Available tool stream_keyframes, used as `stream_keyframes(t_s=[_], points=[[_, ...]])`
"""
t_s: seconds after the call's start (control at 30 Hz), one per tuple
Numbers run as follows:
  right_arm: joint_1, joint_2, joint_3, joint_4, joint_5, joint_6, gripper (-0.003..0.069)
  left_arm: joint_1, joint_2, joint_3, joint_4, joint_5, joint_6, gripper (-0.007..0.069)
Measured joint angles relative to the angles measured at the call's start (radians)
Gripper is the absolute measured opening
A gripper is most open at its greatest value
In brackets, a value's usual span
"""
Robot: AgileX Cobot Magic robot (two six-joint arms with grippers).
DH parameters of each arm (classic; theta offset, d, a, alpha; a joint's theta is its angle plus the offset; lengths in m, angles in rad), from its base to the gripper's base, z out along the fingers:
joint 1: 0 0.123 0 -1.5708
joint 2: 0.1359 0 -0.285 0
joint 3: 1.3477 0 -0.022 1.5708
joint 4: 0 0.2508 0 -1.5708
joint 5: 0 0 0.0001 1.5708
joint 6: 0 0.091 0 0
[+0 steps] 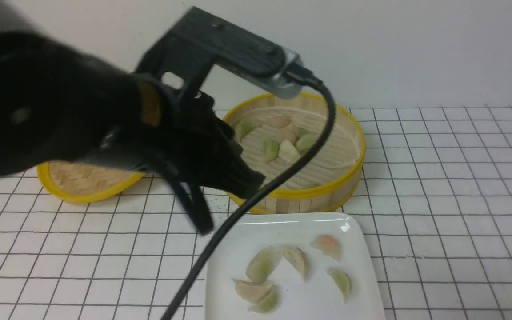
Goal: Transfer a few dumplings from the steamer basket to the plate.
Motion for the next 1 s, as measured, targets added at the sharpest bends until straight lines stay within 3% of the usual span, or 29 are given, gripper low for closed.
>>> stream_keyframes(t_s=[0.1, 0.23, 0.5, 0.77, 0.87, 0.97, 1.0], points=[[0.000, 0.000, 0.000, 0.000, 0.000, 0.000, -0.0015, 0.000, -0.145, 0.166, 0.025, -0.190, -0.010, -0.0006], [0.000, 0.000, 0.000, 0.000, 0.000, 0.000, -0.0015, 0.000, -0.318, 0.302, 0.029, -0.290, -0.015, -0.0006], [0.000, 0.000, 0.000, 0.000, 0.000, 0.000, -0.0015, 0.000, -0.627, 0.418, 0.061, -0.293, 0.006, -0.0006], [0.000, 0.000, 0.000, 0.000, 0.000, 0.000, -0.0015, 0.007, -0.781, 0.500, 0.127, -0.223, -0.038, -0.0006], [0.000, 0.000, 0.000, 0.000, 0.000, 0.000, -0.0015, 0.073, -0.859, 0.581, 0.104, -0.223, -0.045, -0.0006], [0.000, 0.000, 0.000, 0.000, 0.000, 0.000, -0.0015, 0.265, -0.990, 0.736, 0.029, -0.241, -0.013, -0.0006], [0.000, 0.000, 0.000, 0.000, 0.000, 0.000, -0.0015, 0.277, -0.998, 0.747, 0.020, -0.243, -0.011, -0.0006]])
